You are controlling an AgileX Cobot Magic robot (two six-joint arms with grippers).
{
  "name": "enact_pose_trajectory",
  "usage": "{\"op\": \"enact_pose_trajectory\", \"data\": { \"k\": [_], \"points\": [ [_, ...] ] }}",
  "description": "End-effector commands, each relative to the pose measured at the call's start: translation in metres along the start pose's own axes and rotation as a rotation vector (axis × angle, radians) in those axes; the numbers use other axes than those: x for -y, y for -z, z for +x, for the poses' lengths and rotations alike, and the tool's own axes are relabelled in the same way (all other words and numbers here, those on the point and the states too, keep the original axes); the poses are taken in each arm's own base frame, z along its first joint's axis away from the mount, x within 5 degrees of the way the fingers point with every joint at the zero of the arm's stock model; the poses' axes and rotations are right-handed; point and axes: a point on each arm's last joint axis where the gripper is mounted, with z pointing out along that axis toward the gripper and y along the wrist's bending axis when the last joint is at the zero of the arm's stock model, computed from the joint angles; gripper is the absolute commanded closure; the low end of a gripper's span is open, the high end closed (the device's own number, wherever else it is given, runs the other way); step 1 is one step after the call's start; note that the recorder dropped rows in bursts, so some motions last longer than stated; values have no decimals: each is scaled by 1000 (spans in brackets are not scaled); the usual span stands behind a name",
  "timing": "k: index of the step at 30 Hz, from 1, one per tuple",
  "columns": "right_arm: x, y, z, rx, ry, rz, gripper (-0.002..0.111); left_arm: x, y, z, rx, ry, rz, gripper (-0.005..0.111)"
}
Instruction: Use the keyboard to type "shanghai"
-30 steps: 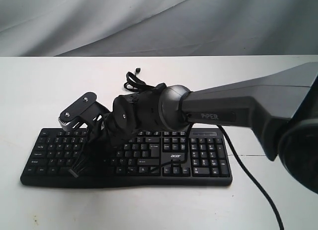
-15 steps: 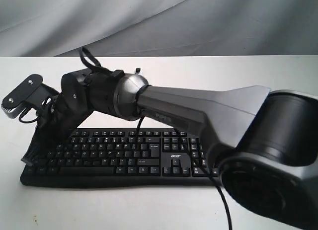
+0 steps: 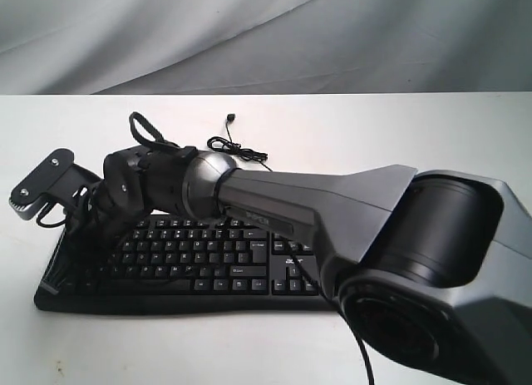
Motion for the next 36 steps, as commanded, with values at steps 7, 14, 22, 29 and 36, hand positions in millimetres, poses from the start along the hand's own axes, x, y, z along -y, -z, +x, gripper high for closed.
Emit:
{"op": "enact_pose_trajectory", "data": {
  "k": [7, 14, 22, 29, 36],
  "points": [
    [-2, -6, 0, 24, -3, 3, 108, 1, 0, 1, 9, 5, 7, 107],
    [-2, -7, 1, 20, -2, 1, 108, 1, 0, 1, 9, 5, 7, 107],
    [-3, -10, 5, 3, -4, -5, 108, 1, 0, 1, 9, 5, 7, 107],
    [-5, -16, 13, -38, -16, -27, 108, 1, 0, 1, 9, 5, 7, 107],
    [4, 10, -8, 26, 5, 16, 108, 1, 0, 1, 9, 5, 7, 107]
  ]
}}
